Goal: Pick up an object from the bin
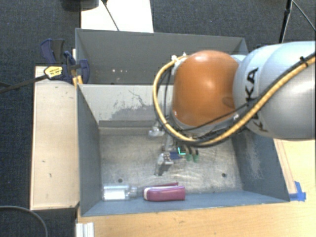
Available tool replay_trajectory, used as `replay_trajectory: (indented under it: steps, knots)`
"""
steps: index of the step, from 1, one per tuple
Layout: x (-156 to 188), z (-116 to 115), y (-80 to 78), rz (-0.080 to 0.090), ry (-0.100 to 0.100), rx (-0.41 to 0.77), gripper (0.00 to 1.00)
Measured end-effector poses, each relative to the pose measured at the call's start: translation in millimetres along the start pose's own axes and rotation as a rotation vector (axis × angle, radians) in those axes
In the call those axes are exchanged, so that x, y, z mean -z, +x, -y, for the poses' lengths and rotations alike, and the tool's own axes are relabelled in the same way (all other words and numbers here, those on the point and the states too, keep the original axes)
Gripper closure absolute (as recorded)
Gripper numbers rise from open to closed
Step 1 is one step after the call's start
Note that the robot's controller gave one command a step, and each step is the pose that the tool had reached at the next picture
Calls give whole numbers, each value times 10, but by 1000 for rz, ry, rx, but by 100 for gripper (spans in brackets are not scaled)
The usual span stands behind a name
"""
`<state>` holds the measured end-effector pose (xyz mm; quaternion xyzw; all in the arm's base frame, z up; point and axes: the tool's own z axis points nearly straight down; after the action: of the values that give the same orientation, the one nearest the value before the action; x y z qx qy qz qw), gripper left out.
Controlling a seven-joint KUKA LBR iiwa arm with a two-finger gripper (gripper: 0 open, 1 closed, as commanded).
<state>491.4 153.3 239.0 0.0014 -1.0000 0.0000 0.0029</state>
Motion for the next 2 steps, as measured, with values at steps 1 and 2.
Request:
replay_trajectory:
  steps: [1, 2]
  knots:
    - [-1509, 697, -158, 15, -1, 82, 0]
    - [-1327, 1309, -166, 12, 0, -84, 0]
